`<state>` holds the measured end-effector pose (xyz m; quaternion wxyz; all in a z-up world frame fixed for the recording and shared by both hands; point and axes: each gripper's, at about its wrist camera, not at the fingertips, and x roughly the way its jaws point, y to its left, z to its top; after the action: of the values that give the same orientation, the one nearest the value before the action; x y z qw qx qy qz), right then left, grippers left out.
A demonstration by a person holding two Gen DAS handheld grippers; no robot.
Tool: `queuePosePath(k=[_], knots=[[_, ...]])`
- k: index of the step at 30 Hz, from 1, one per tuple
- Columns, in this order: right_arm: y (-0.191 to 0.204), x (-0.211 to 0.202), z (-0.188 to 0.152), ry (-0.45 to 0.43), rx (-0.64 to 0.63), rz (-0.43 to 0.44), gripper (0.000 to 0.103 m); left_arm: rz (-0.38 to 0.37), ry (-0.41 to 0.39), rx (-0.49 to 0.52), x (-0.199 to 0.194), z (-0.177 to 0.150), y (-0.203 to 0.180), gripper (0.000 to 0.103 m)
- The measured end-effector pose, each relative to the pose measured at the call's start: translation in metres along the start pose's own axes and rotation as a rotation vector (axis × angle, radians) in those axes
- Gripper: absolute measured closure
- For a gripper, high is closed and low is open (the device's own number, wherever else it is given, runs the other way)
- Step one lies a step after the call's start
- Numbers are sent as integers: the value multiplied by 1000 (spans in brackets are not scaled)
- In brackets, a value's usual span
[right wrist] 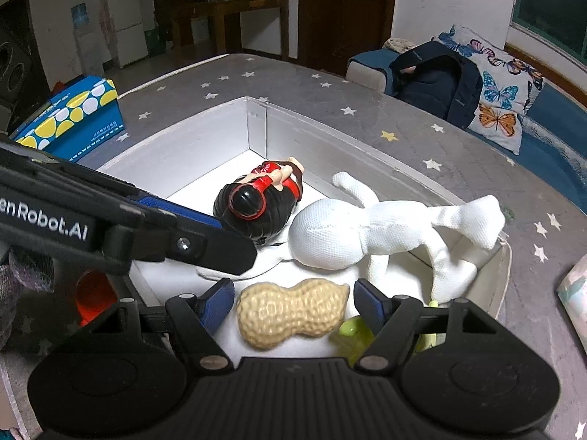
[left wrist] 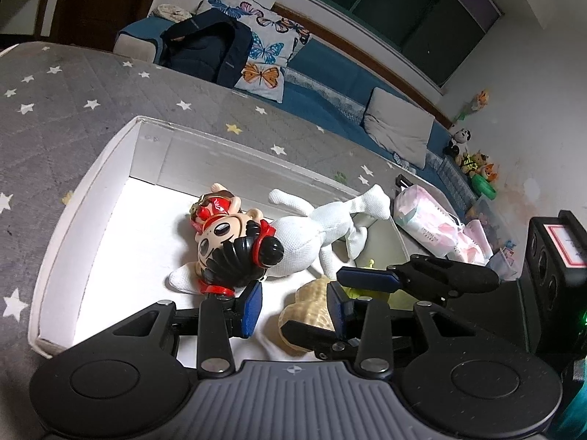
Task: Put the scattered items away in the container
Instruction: 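Open the left gripper to release the peanut toy and withdraw, then grasp the red round toy beside the box with the left gripper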
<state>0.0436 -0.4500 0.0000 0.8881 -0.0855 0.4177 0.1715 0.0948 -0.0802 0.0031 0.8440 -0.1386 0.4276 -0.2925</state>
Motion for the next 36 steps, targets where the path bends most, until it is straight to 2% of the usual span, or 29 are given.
queuePosePath(k=[13,24,36], knots=[[21,-44,-7,-126,16,-19,29,-3,-76,10,-45,-12,-2,62],[55,-85,-27,-245,7,-5,29,33,-126,4,-82,-38,9,62],[99,-80,-54,-252,-23,33,29,70,-124,-14,-96,-66,22,62]])
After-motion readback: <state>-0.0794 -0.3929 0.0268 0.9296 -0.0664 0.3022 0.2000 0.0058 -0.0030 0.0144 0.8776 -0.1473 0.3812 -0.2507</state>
